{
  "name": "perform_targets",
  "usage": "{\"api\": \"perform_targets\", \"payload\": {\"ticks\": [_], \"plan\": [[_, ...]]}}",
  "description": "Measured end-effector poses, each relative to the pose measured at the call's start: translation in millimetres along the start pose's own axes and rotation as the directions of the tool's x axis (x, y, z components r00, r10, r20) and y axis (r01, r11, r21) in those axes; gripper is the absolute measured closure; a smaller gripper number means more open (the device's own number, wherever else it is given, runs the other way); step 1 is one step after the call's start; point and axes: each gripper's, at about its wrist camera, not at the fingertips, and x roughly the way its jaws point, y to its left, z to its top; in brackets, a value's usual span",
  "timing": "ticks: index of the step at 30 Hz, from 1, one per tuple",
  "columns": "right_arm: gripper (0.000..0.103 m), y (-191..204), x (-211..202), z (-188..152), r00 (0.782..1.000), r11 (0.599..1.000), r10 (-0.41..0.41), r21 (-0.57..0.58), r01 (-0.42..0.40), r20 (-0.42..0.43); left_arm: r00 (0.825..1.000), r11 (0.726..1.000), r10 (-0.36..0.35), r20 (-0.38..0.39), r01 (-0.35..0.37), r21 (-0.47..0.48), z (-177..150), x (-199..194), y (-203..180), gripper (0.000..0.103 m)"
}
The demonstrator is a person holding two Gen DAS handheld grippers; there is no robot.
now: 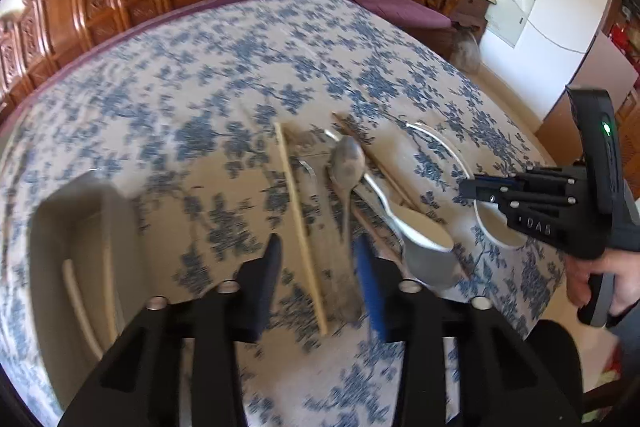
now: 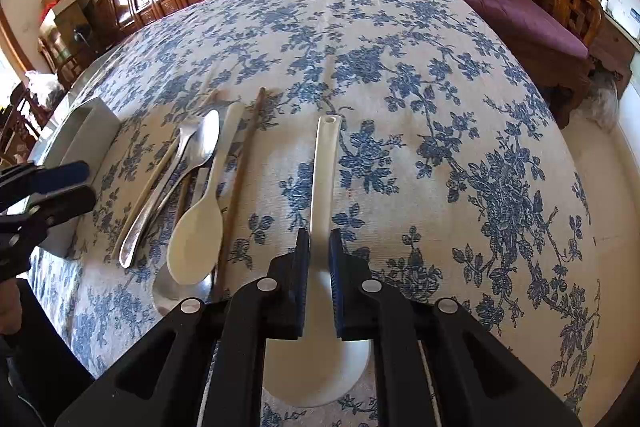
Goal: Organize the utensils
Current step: 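Grasp the large white plastic spoon by its handle with the right tool, then grasp a steel fork by its handle with the left tool and lift it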
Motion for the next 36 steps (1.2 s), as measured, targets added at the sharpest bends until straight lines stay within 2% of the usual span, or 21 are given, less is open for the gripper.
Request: {"api": "perform_targets", "payload": {"ticks": [2,5,16,27,36], "plan": [[0.091,-0.4,0.0,-0.2,1.0,1.0,0.005,-0.001,-0.005,0.003,1.0,1.0,-0.013,-0.016,0.012,-0.004,5.9,9.9,-2.1,0.081],[0.091,-2.9,0.2,0.2,1.0,1.0,0.013,0.007,-0.013,0.005,0.999,1.0,-0.02,-0.035,0.02,-0.004,15.2,24.9,-5.5,0.083],[0.091,-6.1,-0.7,-0.6,0.999,0.999,0.026,0.031,-0.027,0.02,0.992,0.999,0.027,-0.125,-0.032,-0.039,31.8,68.8,-2.0,0.092],[0.091,0.7,-1.2,-0.1,0.999,1.0,0.027,0.013,-0.027,0.023,0.992,0.999,0.04,-0.118,-0.044,-0.028,32.0,66.0,-2.7,0.097],[0.091,15.2,-13.6,5.3,0.998,0.999,0.042,-0.017,-0.041,0.056,0.998,0.998,0.053,-0.044,-0.054,-0.019,24.2,28.1,-1.0,0.097]]}}
